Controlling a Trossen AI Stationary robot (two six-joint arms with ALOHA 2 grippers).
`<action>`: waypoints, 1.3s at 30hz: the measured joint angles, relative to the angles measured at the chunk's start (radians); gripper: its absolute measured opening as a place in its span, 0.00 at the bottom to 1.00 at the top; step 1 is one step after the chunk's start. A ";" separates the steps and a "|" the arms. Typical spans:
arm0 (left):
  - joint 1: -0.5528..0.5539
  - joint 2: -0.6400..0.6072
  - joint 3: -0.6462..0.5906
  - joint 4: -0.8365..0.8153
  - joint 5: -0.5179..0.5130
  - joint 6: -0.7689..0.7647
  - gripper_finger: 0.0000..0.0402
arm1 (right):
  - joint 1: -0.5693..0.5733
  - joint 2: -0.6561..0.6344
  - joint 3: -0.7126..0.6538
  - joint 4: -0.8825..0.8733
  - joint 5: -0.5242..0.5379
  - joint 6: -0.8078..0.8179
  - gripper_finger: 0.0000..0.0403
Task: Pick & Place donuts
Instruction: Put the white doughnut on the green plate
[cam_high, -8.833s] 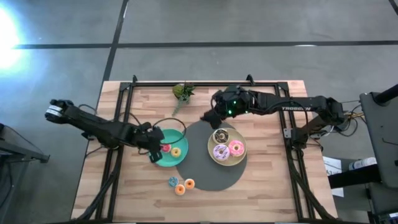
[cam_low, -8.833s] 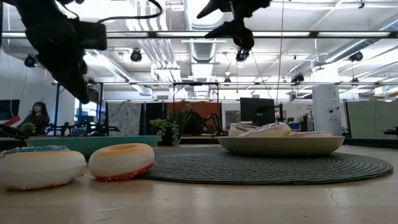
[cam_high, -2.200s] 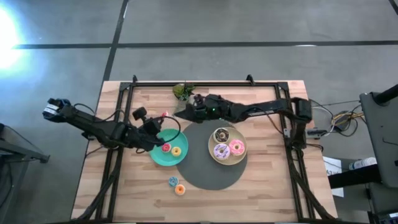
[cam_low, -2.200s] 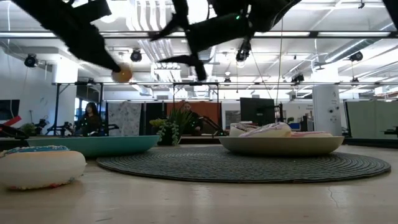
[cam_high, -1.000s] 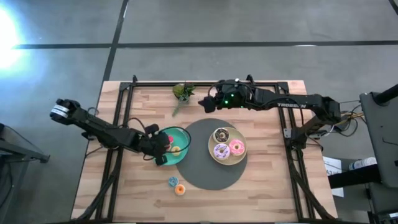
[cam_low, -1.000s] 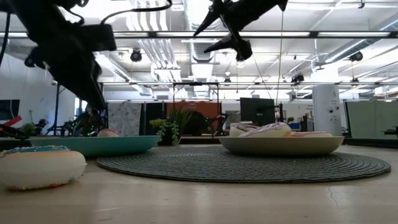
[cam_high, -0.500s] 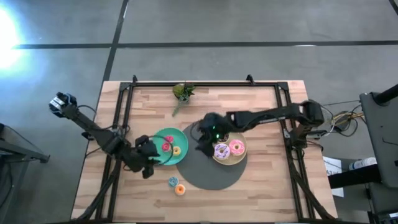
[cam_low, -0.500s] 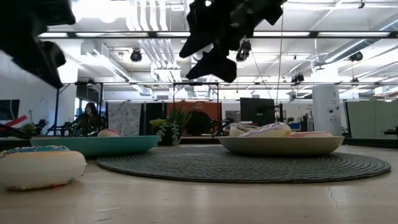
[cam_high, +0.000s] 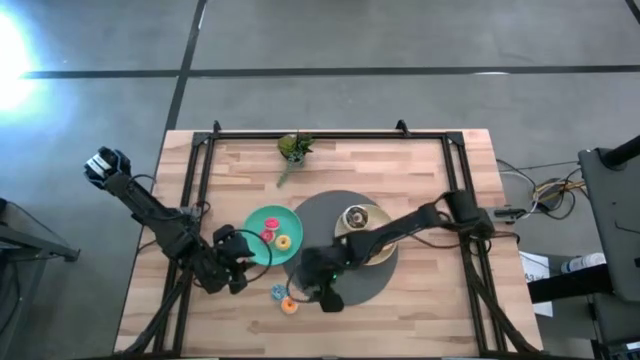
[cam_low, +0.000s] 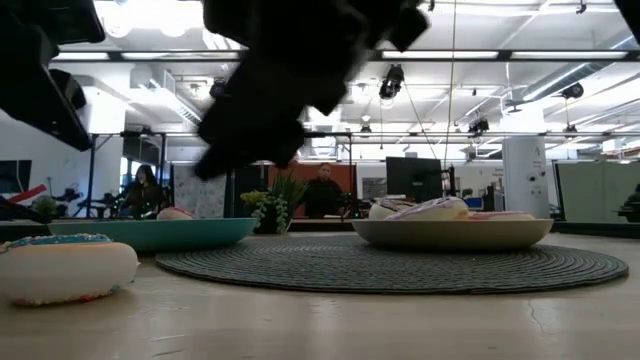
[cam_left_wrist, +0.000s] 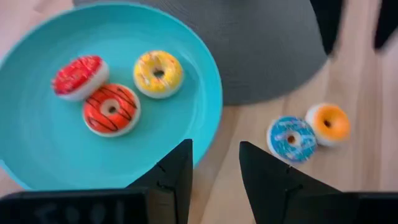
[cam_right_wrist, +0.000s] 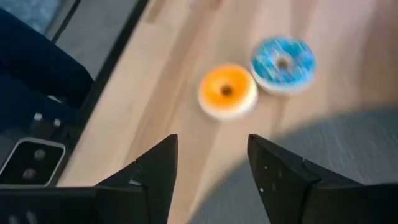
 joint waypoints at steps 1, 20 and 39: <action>0.000 -0.001 0.000 -0.001 -0.017 0.000 0.26 | 0.000 0.022 0.032 0.000 -0.013 -0.020 0.45; -0.004 0.004 0.000 0.081 0.004 -0.016 0.26 | 0.052 0.153 0.438 -0.493 0.112 -0.250 0.38; -0.003 0.004 0.000 0.060 -0.066 -0.023 0.26 | 0.130 0.249 0.399 -0.226 0.165 -0.522 0.38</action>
